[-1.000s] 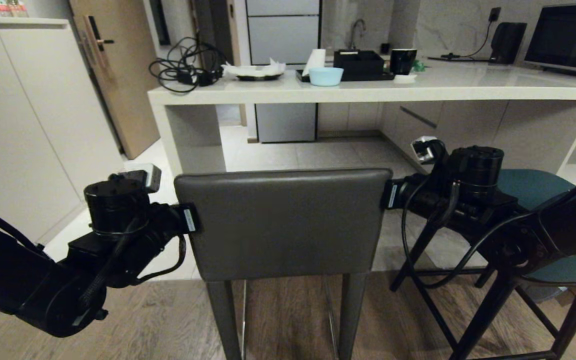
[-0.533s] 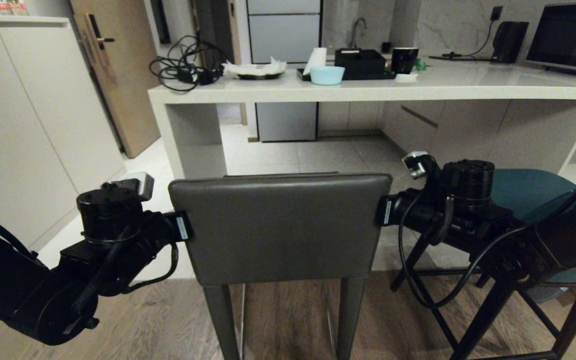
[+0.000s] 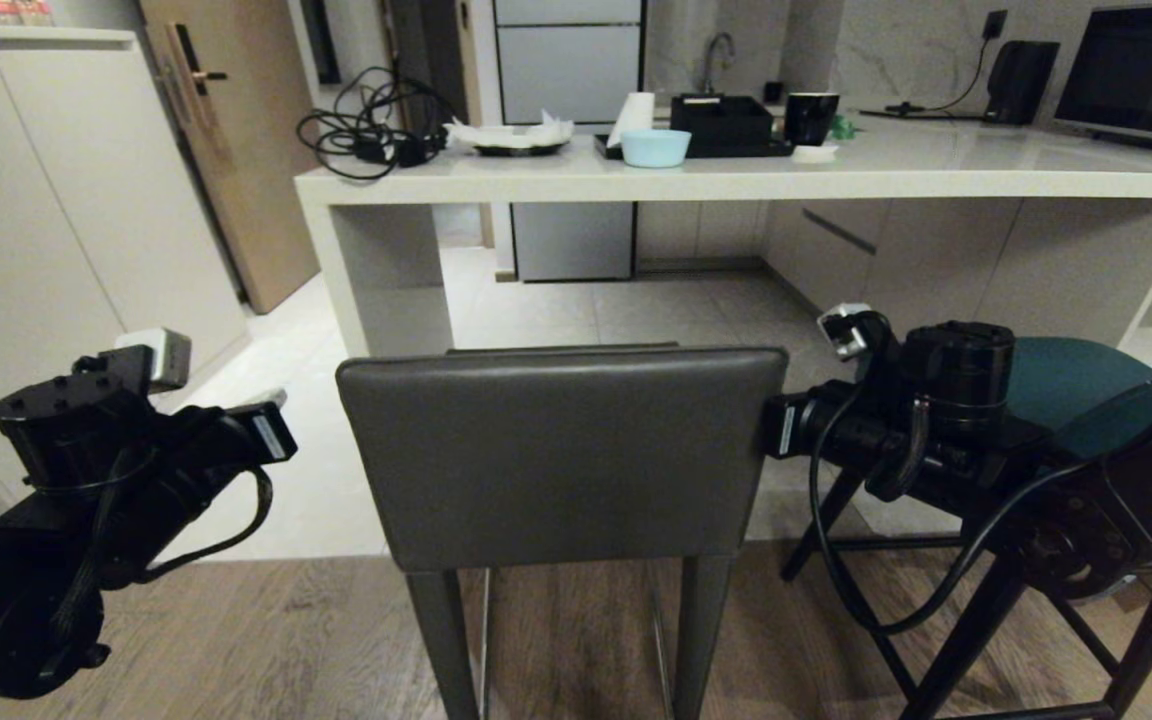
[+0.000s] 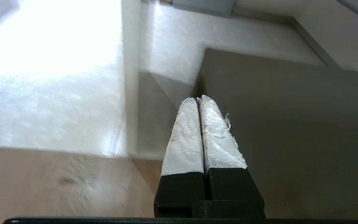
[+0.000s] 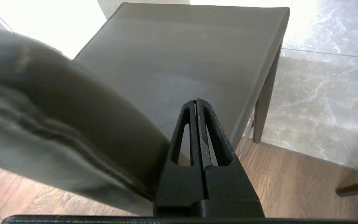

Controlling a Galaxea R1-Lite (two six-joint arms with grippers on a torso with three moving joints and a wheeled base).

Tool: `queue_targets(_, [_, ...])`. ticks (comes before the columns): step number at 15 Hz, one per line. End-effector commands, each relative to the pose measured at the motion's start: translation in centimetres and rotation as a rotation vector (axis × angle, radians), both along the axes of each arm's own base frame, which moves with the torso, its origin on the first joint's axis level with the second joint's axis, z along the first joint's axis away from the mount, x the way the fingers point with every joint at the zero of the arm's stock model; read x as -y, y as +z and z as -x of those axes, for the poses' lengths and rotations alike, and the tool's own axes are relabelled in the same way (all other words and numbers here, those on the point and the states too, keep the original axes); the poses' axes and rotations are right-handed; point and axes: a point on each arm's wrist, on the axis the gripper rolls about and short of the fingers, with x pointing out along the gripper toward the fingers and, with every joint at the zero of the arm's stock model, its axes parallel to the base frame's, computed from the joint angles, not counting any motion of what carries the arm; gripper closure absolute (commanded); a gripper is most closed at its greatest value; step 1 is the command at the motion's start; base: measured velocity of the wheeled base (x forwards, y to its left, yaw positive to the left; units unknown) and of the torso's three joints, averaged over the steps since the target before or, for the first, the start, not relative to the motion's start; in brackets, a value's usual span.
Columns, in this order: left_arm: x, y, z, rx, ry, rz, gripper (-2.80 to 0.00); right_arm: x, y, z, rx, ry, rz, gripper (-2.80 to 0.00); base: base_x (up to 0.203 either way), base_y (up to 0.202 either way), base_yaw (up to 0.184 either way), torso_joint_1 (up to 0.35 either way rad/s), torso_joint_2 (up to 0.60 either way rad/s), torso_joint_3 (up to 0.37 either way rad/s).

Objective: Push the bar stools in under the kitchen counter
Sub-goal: Push the gray chair back under the dining table

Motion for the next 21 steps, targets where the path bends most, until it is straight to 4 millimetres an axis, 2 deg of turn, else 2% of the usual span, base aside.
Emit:
queue_targets(1, [-0.1, -1.2, -2.4, -0.012, 0.005, -0.038, 0.00, 0.1, 0.6, 0.3, 0.019, 0.002, -0.009, 0.00, 0.000, 0.000, 0.000, 0.000, 0.00, 0.000])
queue_targets(4, [1.9, -2.2, -5.1, 0.000, -0.045, -0.093, 0.00, 0.1, 0.7, 0.3, 0.024, 0.001, -0.011, 0.00, 0.000, 0.000, 0.000, 0.000, 0.00, 0.000])
queue_targets(9, [4.2, -3.6, -5.7, -0.024, -0.101, -0.141, 0.00, 0.0, 0.6, 0.1, 0.023, 0.007, -0.008, 0.00, 0.000, 0.000, 0.000, 0.000, 0.00, 0.000])
queue_targets(12, [5.5, -2.8, -5.6, 0.006, -0.112, -0.155, 0.00, -0.6, 0.1, 0.0, 0.011, 0.021, -0.004, 0.00, 0.000, 0.000, 0.000, 0.000, 0.00, 0.000])
queue_targets(18, [5.6, -1.9, -4.2, 0.016, -0.112, -0.151, 0.00, -1.8, -0.2, -1.9, 0.032, 0.034, -0.002, 0.00, 0.000, 0.000, 0.000, 0.000, 0.00, 0.000])
queue_targets(21, [6.3, -1.8, -3.6, 0.016, -0.137, -0.151, 0.00, -2.2, -0.3, -2.6, 0.046, 0.037, 0.006, 0.00, 0.000, 0.000, 0.000, 0.000, 0.00, 0.000])
